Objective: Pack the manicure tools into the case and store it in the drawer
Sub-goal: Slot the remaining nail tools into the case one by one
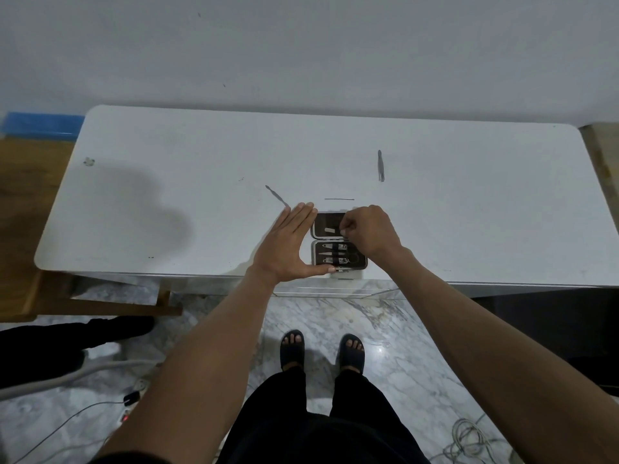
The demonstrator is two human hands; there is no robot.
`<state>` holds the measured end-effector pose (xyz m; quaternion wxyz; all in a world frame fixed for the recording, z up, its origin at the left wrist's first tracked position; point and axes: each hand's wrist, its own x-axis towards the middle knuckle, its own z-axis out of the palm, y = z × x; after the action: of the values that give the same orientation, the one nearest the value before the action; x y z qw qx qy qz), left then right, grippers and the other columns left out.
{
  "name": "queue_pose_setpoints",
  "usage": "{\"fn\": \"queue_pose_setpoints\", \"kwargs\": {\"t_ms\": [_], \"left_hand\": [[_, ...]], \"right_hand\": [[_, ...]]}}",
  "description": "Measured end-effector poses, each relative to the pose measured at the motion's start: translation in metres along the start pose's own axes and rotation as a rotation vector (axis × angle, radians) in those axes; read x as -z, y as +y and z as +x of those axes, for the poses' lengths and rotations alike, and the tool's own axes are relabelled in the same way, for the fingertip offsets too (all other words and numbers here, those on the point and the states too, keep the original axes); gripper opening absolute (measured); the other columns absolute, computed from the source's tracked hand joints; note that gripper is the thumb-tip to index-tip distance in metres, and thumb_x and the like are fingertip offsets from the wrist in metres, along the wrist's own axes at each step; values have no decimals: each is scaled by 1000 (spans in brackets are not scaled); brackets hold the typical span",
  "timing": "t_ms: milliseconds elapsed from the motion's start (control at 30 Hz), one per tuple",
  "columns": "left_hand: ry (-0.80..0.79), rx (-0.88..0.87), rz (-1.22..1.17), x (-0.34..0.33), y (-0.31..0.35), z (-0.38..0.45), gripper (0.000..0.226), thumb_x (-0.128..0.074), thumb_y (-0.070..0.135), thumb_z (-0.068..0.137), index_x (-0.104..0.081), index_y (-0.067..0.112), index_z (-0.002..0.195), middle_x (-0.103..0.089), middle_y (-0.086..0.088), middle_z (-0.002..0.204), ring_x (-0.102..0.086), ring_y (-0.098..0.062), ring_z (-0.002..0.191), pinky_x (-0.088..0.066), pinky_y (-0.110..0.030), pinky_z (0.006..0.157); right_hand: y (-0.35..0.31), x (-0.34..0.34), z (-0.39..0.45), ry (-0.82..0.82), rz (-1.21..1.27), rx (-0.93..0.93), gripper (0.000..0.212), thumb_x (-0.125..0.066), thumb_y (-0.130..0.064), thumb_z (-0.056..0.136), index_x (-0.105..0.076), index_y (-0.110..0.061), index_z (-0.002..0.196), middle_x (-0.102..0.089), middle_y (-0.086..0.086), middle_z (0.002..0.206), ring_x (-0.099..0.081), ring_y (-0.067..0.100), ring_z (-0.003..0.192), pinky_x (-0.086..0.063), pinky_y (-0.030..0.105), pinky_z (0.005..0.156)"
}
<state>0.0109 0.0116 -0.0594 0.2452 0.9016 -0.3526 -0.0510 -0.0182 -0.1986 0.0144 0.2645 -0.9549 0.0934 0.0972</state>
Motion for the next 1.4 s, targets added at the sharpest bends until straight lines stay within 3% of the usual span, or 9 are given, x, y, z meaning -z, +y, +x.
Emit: {"fn": "queue_pose_setpoints", "kwargs": {"t_ms": [267,867,1133,1400], "left_hand": [[-4,8,3,2,0,-1,129,-62,91,74,-30,4,164,-26,-8,173,-17,-19,163,-15,-48,133],[1,-9,27,1,-1,1,129,-67,88,75,-30,2,164,-25,-8,174,-17,-20,163,-17,-50,132],[2,-11,19,0,-1,1,129,-67,88,75,-30,1,163,-26,-10,173,-17,-21,163,-19,-51,131],[-40,1,32,2,-2,2,131,-65,89,75,-27,2,165,-22,-9,175,-12,-19,164,-18,-51,132]], "right_hand": [[3,8,3,-12,31,-23,10,-68,-16,80,-76,-20,83,-75,0,83,-66,20,83,-56,38,78],[36,36,50,287,173,-321,16,-62,-17,82,-76,-19,89,-75,2,92,-68,23,86,-57,34,74],[43,34,78,369,176,-474,31,-65,-35,85,-64,-14,107,-69,5,102,-59,29,106,-54,41,79],[41,29,93,401,178,-560,19,-62,-28,87,-69,-18,101,-70,4,97,-62,29,101,-52,35,73]]}}
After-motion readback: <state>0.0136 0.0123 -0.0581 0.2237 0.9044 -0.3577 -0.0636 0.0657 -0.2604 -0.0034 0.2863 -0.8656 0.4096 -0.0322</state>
